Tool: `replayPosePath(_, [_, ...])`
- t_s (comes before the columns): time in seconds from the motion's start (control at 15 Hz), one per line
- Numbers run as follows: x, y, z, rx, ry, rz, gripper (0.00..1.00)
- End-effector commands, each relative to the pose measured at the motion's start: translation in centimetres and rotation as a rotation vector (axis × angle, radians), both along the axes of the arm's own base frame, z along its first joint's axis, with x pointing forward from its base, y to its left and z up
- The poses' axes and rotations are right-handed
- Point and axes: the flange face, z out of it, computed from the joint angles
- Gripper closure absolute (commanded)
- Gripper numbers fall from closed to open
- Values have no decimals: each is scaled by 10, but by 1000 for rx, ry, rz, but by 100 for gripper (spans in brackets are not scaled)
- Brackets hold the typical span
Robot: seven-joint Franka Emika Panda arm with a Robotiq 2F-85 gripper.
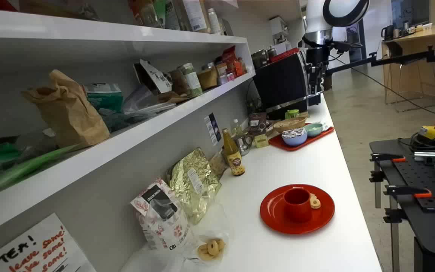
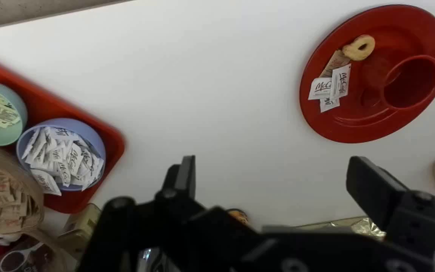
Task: Remove the cup from the red plate
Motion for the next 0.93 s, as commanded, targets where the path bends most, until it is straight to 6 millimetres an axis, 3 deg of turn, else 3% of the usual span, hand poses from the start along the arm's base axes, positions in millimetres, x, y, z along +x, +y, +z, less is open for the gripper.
replayPosePath(0.0, [0,0,1,0,1,0,0])
replayPosePath(0.73, [0,0,1,0,1,0,0])
replayPosePath(0.87, [18,10,3,11,-12,14,0])
